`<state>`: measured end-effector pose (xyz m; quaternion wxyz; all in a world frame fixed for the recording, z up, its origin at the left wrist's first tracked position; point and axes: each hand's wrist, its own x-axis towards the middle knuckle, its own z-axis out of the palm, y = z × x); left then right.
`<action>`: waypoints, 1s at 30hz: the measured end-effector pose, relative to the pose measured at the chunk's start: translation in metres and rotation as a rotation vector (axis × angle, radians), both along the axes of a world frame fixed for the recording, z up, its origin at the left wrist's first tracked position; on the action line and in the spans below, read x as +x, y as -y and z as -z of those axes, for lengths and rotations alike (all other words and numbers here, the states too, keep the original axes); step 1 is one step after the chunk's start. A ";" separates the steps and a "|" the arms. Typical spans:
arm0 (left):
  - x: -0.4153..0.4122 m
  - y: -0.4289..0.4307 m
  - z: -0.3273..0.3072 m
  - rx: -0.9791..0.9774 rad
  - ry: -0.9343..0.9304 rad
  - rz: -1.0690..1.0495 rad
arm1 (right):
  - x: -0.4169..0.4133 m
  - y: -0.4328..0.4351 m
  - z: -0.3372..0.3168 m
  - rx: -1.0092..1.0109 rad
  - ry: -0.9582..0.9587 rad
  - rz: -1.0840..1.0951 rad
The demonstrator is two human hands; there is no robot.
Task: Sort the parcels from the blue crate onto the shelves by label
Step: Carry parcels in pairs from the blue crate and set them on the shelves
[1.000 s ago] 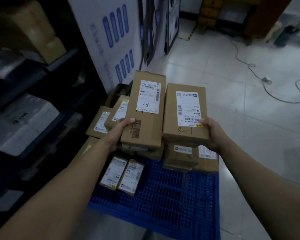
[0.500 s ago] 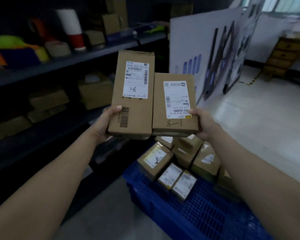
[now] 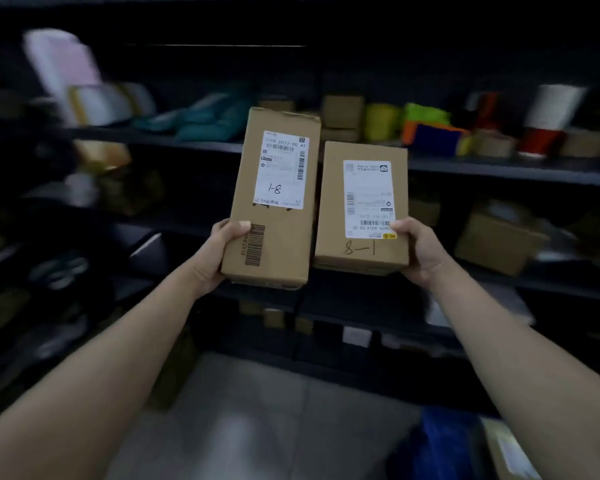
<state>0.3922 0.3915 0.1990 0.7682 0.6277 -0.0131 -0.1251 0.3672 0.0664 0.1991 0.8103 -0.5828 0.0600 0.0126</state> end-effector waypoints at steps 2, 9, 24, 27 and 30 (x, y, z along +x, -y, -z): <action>-0.020 -0.044 -0.001 -0.017 -0.010 -0.138 | 0.023 -0.040 -0.005 -0.021 0.018 -0.150; -0.140 -0.163 0.016 -0.064 -0.024 -0.613 | 0.047 -0.207 0.014 -0.041 -0.006 -0.611; -0.387 -0.410 0.060 -0.091 -0.133 -1.180 | -0.074 -0.584 0.041 -0.145 -0.021 -1.135; -0.427 -0.452 0.074 -0.106 -0.181 -1.244 | -0.105 -0.644 0.050 -0.190 -0.024 -1.186; -0.464 -0.489 0.087 -0.139 -0.176 -1.331 | -0.135 -0.696 0.056 -0.218 -0.051 -1.245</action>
